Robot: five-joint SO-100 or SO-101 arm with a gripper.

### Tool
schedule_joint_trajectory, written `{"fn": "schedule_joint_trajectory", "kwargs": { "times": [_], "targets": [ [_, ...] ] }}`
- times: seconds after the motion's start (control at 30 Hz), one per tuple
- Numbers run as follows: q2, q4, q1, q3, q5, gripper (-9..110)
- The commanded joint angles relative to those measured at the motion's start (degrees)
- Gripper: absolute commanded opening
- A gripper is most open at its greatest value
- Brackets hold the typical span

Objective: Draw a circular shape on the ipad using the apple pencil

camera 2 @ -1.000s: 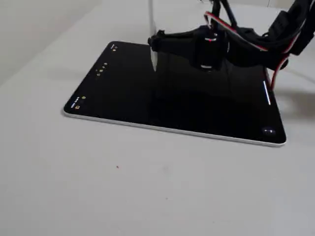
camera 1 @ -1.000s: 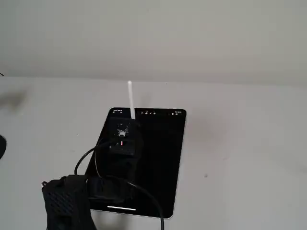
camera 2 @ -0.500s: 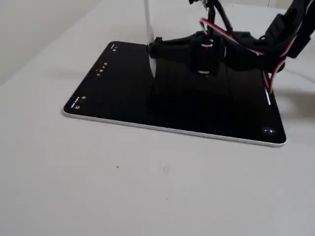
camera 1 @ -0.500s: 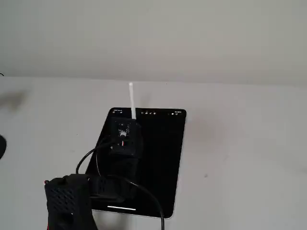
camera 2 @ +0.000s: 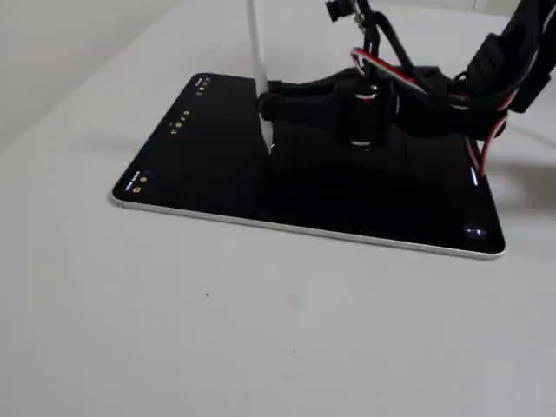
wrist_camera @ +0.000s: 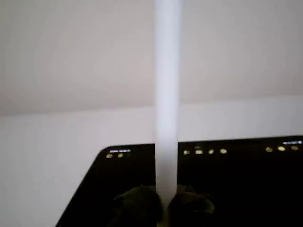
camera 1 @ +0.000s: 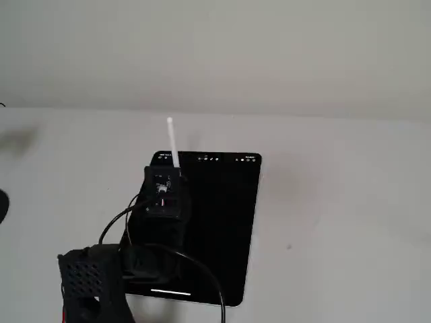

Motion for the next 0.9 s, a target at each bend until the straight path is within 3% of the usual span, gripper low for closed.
{"fn": "schedule_joint_trajectory", "kwargs": {
  "times": [0.0,0.5,0.87],
  "targets": [
    [0.62,-0.53,-2.29,-0.79,-1.05,0],
    [8.96,-3.78,-1.76,14.59,-2.02,0],
    [7.29,-4.04,4.22,11.78,-4.83,0]
  ]
}}
